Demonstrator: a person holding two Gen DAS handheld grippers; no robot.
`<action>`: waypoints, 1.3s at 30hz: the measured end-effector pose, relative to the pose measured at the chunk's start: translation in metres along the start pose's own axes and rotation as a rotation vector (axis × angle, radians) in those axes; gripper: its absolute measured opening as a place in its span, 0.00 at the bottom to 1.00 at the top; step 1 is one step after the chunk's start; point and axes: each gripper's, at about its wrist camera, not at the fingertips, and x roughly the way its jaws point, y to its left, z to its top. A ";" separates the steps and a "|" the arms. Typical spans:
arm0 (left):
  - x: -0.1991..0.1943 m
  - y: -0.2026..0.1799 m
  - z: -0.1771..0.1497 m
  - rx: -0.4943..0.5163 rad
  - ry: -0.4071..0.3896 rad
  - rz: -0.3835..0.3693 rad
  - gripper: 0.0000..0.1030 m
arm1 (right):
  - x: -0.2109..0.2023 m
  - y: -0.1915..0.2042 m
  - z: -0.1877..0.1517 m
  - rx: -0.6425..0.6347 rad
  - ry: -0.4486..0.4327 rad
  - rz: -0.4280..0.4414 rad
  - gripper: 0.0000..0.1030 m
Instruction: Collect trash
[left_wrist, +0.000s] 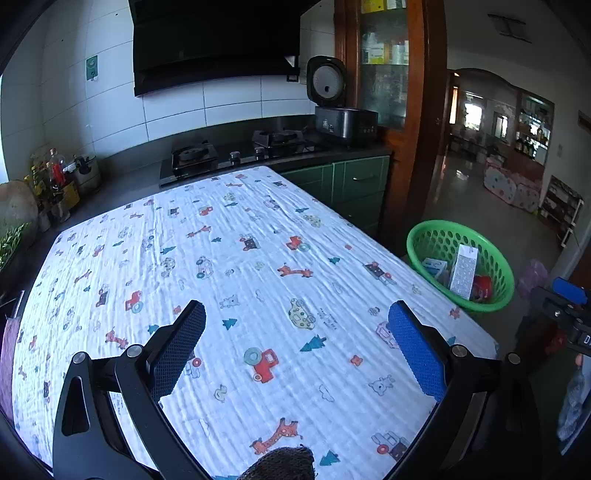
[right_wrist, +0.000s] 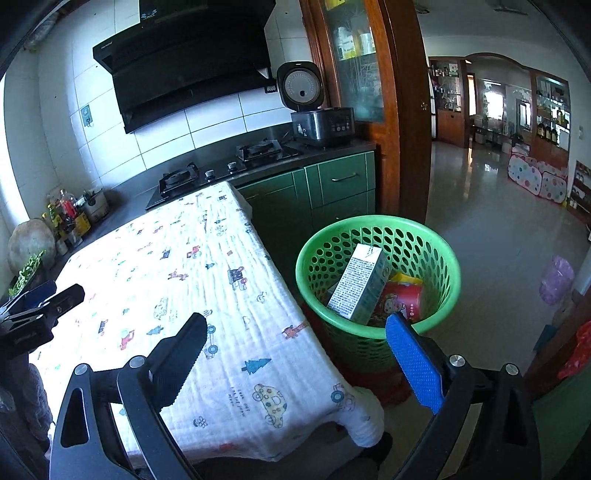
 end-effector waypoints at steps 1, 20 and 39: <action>-0.001 0.000 0.000 0.003 0.000 -0.002 0.95 | -0.001 0.001 0.000 -0.004 -0.003 -0.006 0.91; -0.011 -0.004 -0.001 -0.007 0.007 0.008 0.95 | -0.011 0.014 -0.001 -0.037 -0.025 -0.024 0.92; -0.015 -0.010 -0.001 0.003 0.000 0.025 0.95 | -0.011 0.021 0.000 -0.070 -0.031 -0.036 0.92</action>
